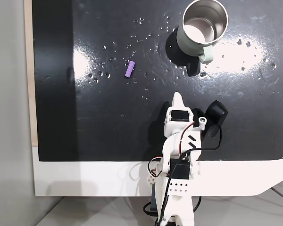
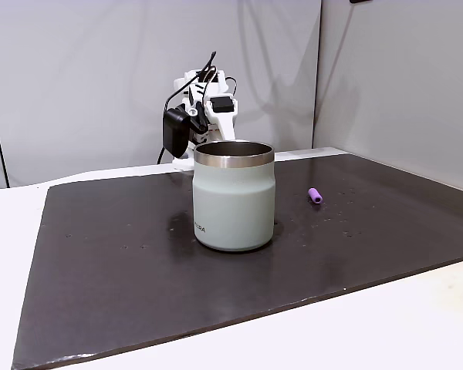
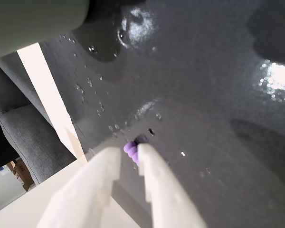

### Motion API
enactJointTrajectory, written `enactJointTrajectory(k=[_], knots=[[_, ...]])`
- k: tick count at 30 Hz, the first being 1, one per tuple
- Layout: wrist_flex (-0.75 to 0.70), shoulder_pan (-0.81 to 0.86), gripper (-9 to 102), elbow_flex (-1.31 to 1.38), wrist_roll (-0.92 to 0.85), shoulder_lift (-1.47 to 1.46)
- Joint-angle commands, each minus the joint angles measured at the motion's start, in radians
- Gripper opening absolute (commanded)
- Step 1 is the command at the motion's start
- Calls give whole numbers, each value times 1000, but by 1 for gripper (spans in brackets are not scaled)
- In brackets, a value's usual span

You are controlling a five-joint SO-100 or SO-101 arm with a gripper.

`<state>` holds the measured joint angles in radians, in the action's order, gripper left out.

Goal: Grasp a pengrip and put it in the cup.

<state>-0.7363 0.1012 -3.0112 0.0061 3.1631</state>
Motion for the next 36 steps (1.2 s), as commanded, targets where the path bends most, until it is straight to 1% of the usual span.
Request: enactJointTrajectory(k=[1, 5, 9, 11, 16, 19, 23, 30, 36], knots=[[-2, -11, 0, 6, -15, 15], [-6, -46, 0, 21, -43, 15], [-71, -95, 0, 167, -100, -11], [-78, -129, 0, 288, -110, -127], [-135, -153, 0, 709, -92, -552], [-192, -170, 0, 927, -104, -726], [-261, -195, 0, 1144, -160, -928], [-466, -256, 0, 1506, -296, -1287], [-627, -305, 0, 1759, -382, -1506]])
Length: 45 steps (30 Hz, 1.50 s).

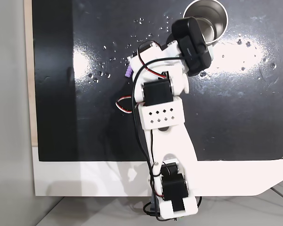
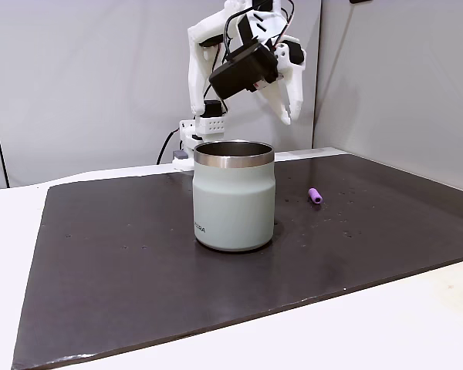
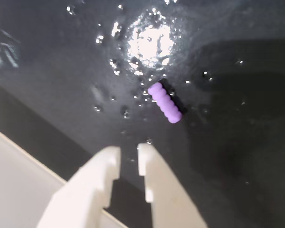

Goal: Grasp a pengrip and put it in the cup.

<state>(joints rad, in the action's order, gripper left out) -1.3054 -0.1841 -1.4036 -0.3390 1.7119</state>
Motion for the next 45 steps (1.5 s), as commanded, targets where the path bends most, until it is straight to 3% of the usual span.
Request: enactJointTrajectory(k=[1, 10, 17, 45], knots=[[-87, -31, 0, 190, -52, -89], [-351, -104, 2, 526, -173, -379], [-480, -152, 16, 684, -245, -528], [-483, -149, 19, 850, -318, -884]])
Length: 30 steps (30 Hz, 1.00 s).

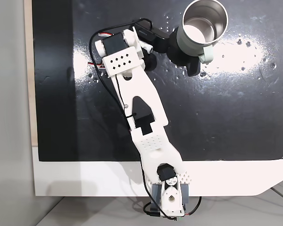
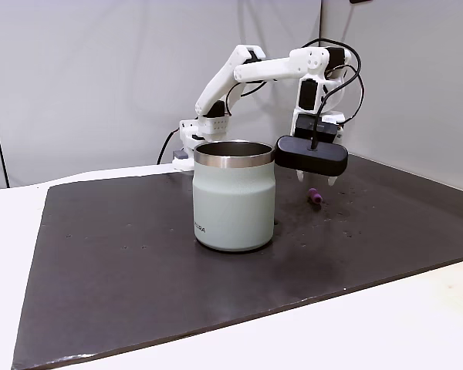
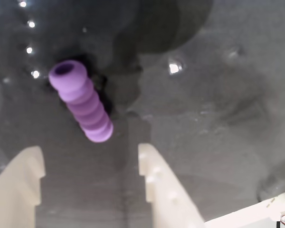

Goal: Grasp a pengrip and put it in the cup.

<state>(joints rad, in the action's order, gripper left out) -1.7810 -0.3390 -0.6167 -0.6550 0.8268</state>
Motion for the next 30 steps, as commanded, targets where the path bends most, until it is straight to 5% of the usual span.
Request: enactJointTrajectory(k=[1, 30], knots=[[-8, 6, 19, 74, -2, -12], [-20, 52, 0, 249, 66, -63]])
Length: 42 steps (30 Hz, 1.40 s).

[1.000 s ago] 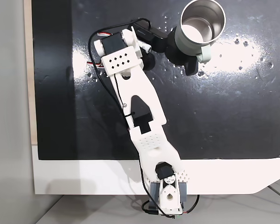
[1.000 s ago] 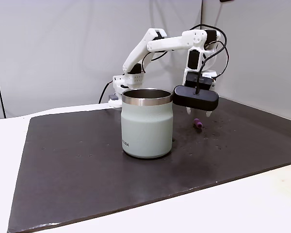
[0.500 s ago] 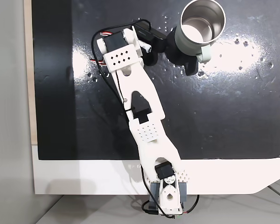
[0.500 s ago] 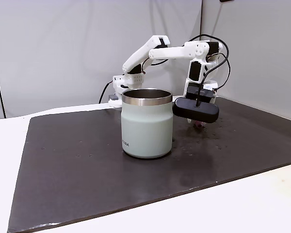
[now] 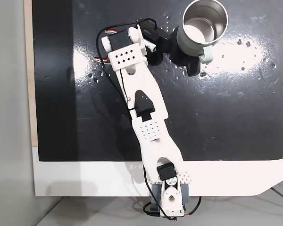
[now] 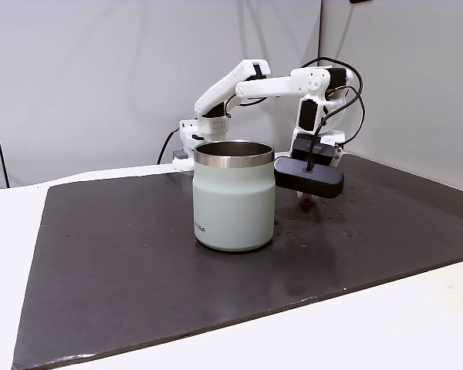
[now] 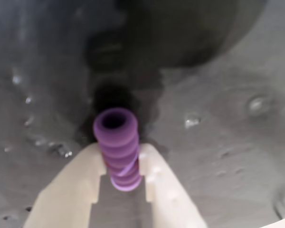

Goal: Grasp a pengrip and put it in the cup.

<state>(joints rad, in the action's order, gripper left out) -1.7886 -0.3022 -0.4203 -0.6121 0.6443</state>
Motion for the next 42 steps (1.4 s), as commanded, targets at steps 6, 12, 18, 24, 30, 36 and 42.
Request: enactJointTrajectory(k=[6, 12, 18, 24, 30, 36, 42], knots=[[-12, 41, 0, -8, 63, 308], [-12, 77, 0, -103, 77, 525], [-12, 166, 0, -133, 77, 684], [-11, 319, 0, -91, 38, 735], [-8, 459, 0, 77, -5, 653], [-8, 520, 0, 291, -21, 503], [-8, 512, 0, 407, -8, 390]])
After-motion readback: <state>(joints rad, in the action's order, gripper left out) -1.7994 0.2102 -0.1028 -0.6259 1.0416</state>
